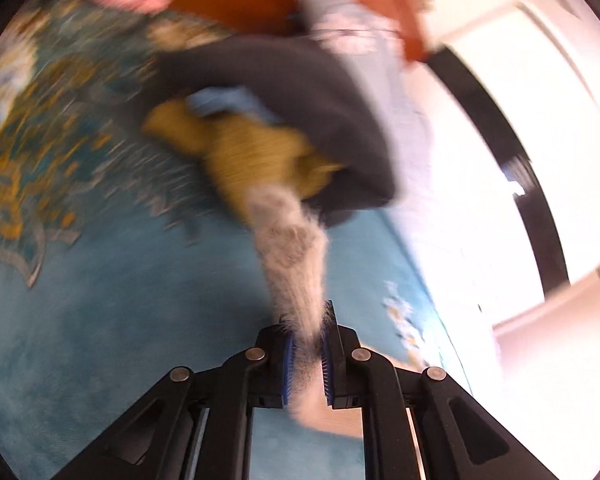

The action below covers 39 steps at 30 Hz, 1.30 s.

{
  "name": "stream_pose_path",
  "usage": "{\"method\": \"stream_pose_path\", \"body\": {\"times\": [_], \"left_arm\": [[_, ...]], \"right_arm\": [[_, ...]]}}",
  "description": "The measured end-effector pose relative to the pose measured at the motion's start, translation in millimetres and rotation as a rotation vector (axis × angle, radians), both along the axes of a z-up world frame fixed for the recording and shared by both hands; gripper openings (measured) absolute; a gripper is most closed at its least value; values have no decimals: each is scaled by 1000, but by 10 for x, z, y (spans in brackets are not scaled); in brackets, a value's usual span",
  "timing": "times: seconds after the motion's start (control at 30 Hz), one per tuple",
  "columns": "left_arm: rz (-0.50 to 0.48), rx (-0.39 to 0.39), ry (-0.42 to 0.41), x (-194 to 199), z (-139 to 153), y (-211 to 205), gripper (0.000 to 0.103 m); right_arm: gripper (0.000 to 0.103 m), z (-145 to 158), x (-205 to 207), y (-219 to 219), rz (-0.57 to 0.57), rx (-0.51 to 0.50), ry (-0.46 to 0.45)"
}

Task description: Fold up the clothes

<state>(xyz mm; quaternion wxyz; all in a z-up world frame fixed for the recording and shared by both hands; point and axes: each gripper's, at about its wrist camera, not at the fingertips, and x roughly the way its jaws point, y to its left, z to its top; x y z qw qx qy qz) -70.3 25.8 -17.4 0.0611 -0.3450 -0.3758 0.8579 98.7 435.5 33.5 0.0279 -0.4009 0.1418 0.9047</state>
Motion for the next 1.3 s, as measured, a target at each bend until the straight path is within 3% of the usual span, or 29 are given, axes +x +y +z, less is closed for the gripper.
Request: {"method": "stream_pose_path", "body": {"times": [0.13, 0.3, 0.53, 0.63, 0.77, 0.9, 1.1, 1.17, 1.23, 1.3], "left_arm": [[-126, -52, 129, 64, 476, 446, 12], [-272, -106, 260, 98, 1126, 1268, 12], [-547, -173, 342, 172, 1528, 2783, 12], [-630, -226, 324, 262, 1467, 3282, 12], [-723, -266, 230, 342, 1160, 3924, 12], [-809, -363, 158, 456, 819, 4435, 12], [-884, -450, 22, 477, 182, 4746, 12], [-908, -459, 12, 502, 44, 4772, 13], [-932, -452, 27, 550, 16, 4761, 20], [-965, -424, 41, 618, 66, 4718, 39]], "right_arm": [[45, 22, 113, 241, -37, -31, 32], [45, -176, 295, 691, -137, -174, 63], [45, -331, 531, 1036, -208, -257, 117], [45, -340, 661, 1159, -240, -277, 147], [45, -347, 847, 1341, -300, -284, 191], [45, -428, 1016, 1509, -368, -327, 231], [45, -604, 1133, 1635, -419, -374, 221], [45, -627, 1170, 1652, -431, -381, 222], [45, -648, 1180, 1675, -441, -382, 221], [45, -659, 1170, 1675, -443, -382, 214]]}}
